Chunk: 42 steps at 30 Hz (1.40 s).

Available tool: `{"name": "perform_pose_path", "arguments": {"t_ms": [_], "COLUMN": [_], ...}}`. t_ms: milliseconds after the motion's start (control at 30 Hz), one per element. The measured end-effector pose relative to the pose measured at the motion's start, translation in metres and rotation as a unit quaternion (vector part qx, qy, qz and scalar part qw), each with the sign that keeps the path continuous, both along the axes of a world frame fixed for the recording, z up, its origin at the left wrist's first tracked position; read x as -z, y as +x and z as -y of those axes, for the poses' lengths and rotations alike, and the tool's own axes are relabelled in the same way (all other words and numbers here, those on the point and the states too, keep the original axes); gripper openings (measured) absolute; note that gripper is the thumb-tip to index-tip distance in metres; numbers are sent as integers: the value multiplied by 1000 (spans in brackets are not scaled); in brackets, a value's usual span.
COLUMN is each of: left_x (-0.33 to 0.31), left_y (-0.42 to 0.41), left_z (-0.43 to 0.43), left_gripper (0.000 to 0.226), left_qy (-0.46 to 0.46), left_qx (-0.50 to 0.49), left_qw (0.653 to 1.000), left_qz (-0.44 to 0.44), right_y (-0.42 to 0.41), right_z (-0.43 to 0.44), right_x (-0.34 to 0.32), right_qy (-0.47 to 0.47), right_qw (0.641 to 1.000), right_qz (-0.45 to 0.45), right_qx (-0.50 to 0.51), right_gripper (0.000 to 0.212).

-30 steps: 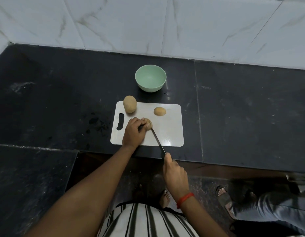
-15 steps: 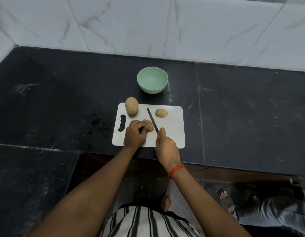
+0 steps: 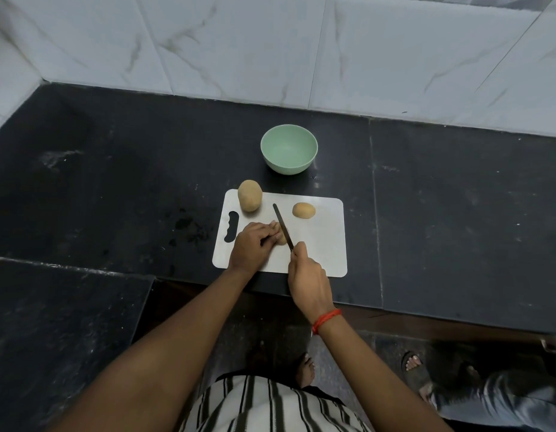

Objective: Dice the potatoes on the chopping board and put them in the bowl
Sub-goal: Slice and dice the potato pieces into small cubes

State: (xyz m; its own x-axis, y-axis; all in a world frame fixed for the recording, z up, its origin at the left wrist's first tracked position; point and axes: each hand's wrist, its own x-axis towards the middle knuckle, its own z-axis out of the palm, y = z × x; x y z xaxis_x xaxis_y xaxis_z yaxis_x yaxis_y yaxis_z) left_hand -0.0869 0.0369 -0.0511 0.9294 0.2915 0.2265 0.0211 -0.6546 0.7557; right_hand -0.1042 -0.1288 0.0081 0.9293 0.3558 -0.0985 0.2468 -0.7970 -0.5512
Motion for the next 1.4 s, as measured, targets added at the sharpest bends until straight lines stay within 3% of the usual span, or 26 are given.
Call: {"name": "perform_pose_path", "arguments": {"t_ms": [700,1033,1233,1400], "left_x": [4,5,6,5], "left_y": [-1,0,-1,0], "left_z": [-1,-1,1,0], "left_gripper": [23,17,9,10], "left_qy": [25,29,31,30], "left_qx": [23,11,-5,-10], "left_qw": [999,999,999,999], "left_qz": [21,37,29,21], "right_y": [33,34,18,-10], "right_z": [-30,-30,-24,-4], "right_x": [-13,-8,4,18], "right_qy": [0,4,-69,-88], "right_qw": [999,999,997,995], "right_qz": [-43,-46,-25,-37], "right_qx": [-6,-1,-8,-15], "right_gripper": [3,10,34,20]}}
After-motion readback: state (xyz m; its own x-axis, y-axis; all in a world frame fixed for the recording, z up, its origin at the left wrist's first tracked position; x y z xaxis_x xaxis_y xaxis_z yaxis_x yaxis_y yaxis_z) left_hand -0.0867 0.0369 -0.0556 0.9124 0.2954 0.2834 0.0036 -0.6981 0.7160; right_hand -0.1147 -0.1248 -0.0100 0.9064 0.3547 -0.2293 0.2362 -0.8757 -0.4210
